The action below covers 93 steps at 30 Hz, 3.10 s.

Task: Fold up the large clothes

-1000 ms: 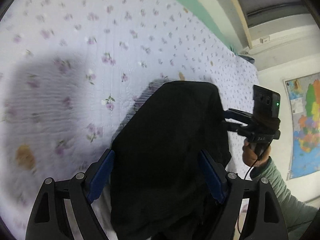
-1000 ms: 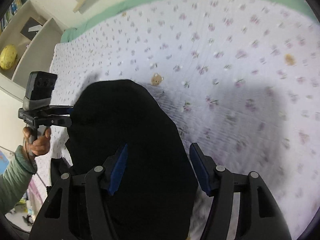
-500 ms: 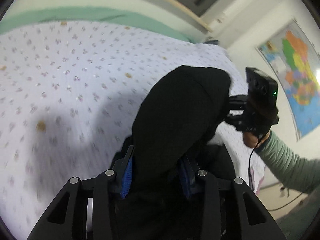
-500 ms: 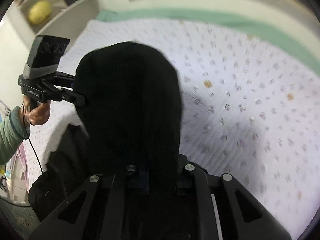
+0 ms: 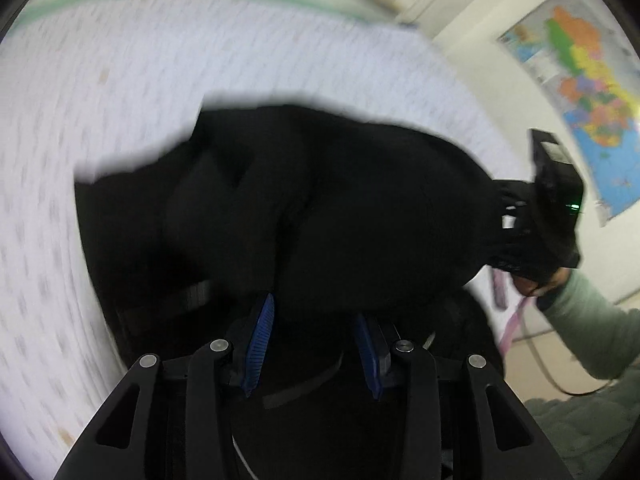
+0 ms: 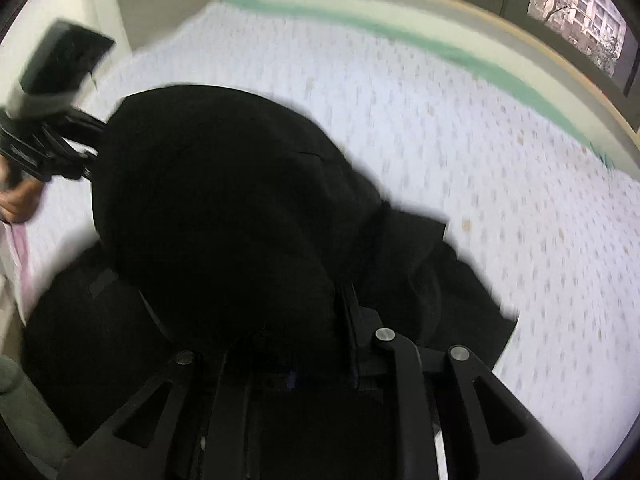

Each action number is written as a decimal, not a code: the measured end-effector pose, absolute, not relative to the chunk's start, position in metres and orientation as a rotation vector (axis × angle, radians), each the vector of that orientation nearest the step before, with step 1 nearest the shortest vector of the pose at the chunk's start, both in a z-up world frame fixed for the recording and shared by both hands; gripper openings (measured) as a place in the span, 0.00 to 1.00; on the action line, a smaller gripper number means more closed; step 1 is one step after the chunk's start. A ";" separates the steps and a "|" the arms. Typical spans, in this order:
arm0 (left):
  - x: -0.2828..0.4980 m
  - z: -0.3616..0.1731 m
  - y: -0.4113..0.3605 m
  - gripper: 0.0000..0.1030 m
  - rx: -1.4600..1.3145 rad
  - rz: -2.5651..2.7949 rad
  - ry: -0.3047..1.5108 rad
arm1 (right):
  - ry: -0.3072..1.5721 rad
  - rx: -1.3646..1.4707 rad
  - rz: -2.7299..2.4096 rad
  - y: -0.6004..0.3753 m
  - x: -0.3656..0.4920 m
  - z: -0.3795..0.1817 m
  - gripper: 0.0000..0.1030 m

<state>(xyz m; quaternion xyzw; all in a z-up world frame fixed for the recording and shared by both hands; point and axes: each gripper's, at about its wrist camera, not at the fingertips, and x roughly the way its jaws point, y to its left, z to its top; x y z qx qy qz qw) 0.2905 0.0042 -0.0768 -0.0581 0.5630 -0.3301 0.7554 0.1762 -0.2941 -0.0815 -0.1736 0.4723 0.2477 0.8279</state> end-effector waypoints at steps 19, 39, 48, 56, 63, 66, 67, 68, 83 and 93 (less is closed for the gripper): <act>0.339 -0.046 -0.007 0.54 -0.410 -0.682 1.140 | 1.035 0.240 0.543 -0.306 0.231 -0.044 0.70; 0.251 -0.064 -0.038 0.51 -0.225 -0.553 1.193 | 1.061 0.098 0.457 -0.281 0.152 -0.094 0.62; 0.271 -0.144 -0.034 0.51 -0.320 -0.465 1.312 | 1.176 0.097 0.426 -0.297 0.163 -0.169 0.59; 0.248 -0.142 -0.041 0.52 -0.226 -0.499 1.171 | 1.023 0.038 0.438 -0.291 0.156 -0.184 0.61; 0.227 -0.137 -0.042 0.52 -0.185 -0.516 1.051 | 0.917 0.057 0.420 -0.295 0.138 -0.180 0.61; 0.208 -0.123 -0.044 0.52 -0.167 -0.518 0.992 | 0.880 0.076 0.426 -0.303 0.119 -0.167 0.62; 0.198 -0.117 -0.050 0.52 -0.162 -0.519 0.970 | 0.862 0.081 0.429 -0.305 0.110 -0.162 0.62; 0.185 -0.105 -0.048 0.52 -0.155 -0.516 0.936 | 0.836 0.083 0.426 -0.308 0.098 -0.154 0.62; -0.031 -0.091 0.079 0.75 -0.117 -0.251 0.923 | 0.940 0.190 0.034 -0.437 -0.090 -0.158 0.68; -0.044 -0.130 0.151 0.75 -0.331 -0.226 0.982 | 0.975 0.433 0.012 -0.515 -0.127 -0.182 0.71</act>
